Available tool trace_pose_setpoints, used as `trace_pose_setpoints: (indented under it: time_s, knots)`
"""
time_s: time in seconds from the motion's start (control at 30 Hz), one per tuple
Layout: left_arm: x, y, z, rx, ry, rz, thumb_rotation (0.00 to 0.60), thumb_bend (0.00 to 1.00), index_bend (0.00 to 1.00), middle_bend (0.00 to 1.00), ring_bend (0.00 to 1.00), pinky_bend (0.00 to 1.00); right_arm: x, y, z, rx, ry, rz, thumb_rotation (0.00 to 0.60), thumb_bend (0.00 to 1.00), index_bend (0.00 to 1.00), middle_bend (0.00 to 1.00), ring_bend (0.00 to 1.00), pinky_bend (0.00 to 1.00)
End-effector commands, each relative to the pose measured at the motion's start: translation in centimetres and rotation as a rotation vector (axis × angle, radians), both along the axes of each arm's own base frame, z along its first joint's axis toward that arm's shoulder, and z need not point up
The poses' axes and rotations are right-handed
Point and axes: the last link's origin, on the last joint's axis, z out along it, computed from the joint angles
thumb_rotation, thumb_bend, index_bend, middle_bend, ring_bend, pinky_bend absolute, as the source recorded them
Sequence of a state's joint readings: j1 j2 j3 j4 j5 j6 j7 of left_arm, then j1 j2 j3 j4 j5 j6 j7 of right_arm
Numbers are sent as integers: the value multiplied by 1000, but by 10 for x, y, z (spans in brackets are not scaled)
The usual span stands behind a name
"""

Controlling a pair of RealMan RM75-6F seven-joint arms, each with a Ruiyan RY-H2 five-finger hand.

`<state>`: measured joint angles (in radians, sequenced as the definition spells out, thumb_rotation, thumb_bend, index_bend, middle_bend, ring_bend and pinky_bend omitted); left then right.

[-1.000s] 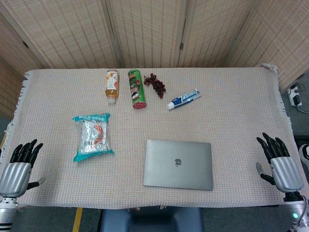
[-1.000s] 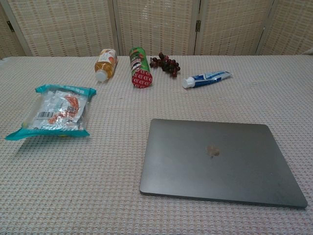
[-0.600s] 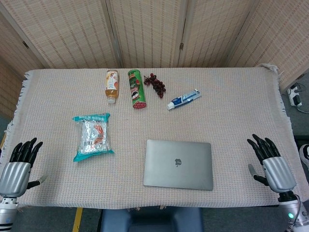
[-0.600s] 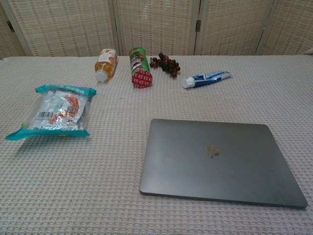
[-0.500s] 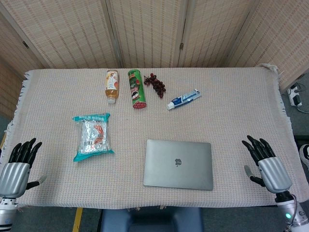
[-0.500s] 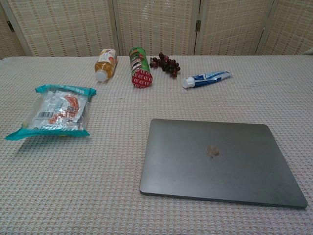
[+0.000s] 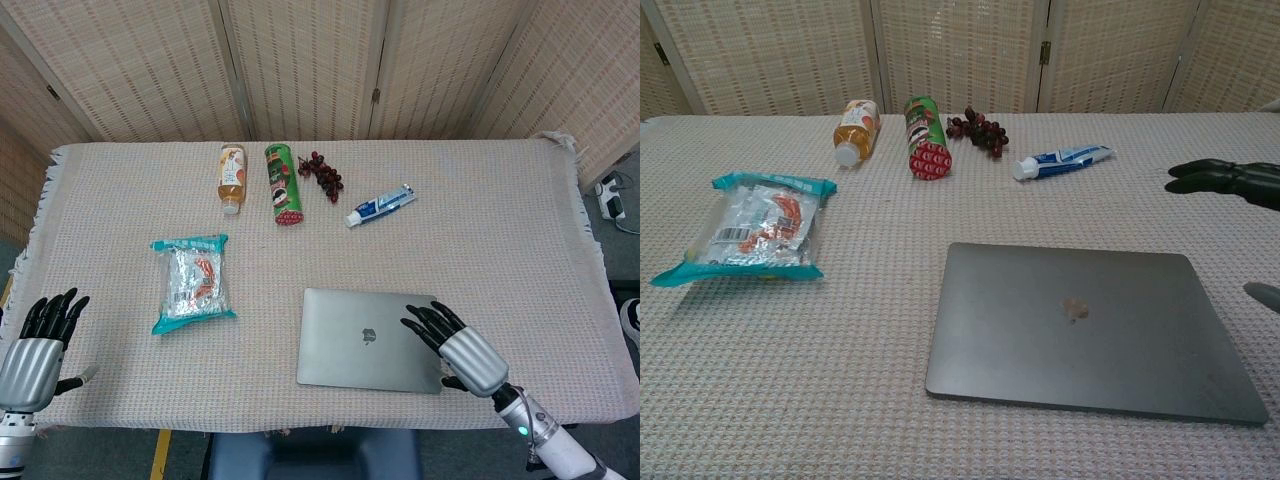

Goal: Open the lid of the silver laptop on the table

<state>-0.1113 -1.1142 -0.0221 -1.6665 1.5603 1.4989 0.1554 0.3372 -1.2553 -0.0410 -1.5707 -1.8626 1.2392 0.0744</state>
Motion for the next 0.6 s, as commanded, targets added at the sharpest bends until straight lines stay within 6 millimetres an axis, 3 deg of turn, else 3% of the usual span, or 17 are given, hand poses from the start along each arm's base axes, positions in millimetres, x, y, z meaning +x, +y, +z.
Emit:
trace_pose_setpoints:
  time_s: [0.03,0.1,0.3,0.6]
  knots:
    - [0,1,0,-2,0,-3,600,192,86,47,25,0,19,-4,-26,75,6,77,600,480,0,0,80,0]
    - [0,2,-1,-5,-1,-4,600,191,87,47,26,0,26,-5,-36,102,10,98,600,456,0,0,81,0]
    - [-3,3,-2,-8,0,6,600,191,86,48,27,0,35,-5,-69,166,32,123,600,261,0,0,13,0]
    - [-7,3,-5,-17,-8,12,600,191,86,48,31,0,38,-1,-98,210,83,140,600,249,0,0,0,0]
